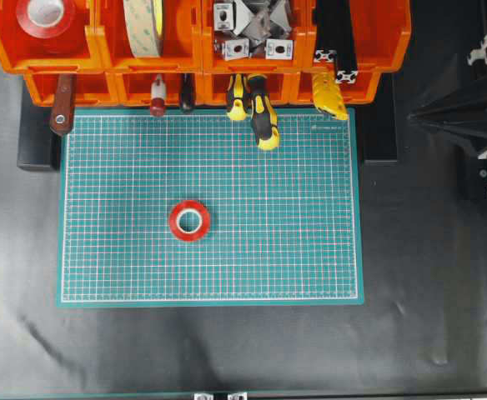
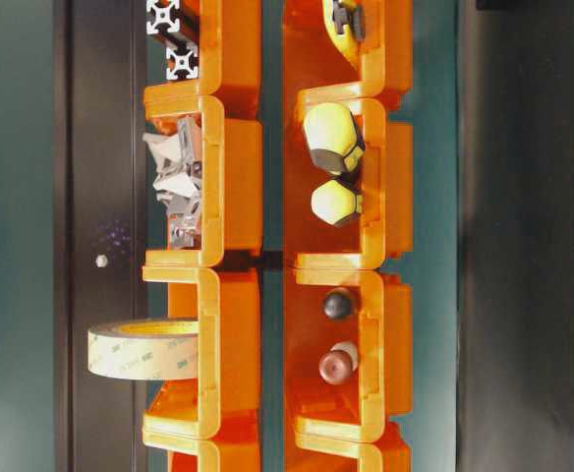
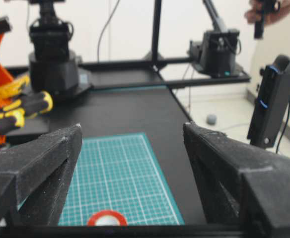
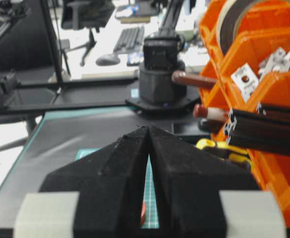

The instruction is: Pick vinyl tape from container rack with left arm.

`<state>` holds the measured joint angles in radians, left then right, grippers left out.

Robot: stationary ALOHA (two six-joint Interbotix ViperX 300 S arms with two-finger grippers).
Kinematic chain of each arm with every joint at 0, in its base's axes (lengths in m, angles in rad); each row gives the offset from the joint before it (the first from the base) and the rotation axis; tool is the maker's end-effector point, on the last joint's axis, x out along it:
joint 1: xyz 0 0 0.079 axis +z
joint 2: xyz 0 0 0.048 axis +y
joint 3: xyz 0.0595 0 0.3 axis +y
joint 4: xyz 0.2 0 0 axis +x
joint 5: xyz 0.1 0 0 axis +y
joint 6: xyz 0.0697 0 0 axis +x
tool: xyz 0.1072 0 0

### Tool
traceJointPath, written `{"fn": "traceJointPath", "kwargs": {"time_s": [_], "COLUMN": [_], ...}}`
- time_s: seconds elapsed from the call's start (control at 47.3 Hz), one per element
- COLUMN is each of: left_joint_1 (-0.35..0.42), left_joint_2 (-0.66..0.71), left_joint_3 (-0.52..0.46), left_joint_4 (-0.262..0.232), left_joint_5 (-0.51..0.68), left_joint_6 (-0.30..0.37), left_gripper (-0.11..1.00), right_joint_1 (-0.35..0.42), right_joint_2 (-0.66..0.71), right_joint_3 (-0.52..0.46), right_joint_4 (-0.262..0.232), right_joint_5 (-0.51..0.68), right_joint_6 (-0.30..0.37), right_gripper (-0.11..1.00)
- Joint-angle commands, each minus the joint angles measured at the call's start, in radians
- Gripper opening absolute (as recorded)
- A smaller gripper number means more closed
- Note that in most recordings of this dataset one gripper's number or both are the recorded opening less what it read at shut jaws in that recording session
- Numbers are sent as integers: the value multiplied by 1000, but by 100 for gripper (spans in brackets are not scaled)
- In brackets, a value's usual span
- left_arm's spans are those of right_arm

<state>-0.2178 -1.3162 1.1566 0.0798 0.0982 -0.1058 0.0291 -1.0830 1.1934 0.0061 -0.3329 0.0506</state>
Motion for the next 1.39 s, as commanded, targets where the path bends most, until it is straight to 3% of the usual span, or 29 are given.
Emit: {"fn": "traceJointPath", "kwargs": {"time_s": [0.0, 0.401, 1.373], "left_joint_1": [2, 2, 29], "left_joint_2": [25, 52, 66], "left_joint_3": [-6, 8, 15], "left_joint_4": [0, -3, -3], "left_joint_5": [-23, -84, -51], "left_joint_6": [-3, -8, -6], "left_gripper": [79, 79, 79], "right_joint_1": [5, 54, 61], "right_joint_2": [9, 11, 15], "right_joint_3": [-9, 3, 5], "right_joint_4": [-6, -8, -9], "right_joint_5": [-18, 3, 5], "right_joint_6": [-3, -3, -3], "right_gripper": [1, 1, 1]}}
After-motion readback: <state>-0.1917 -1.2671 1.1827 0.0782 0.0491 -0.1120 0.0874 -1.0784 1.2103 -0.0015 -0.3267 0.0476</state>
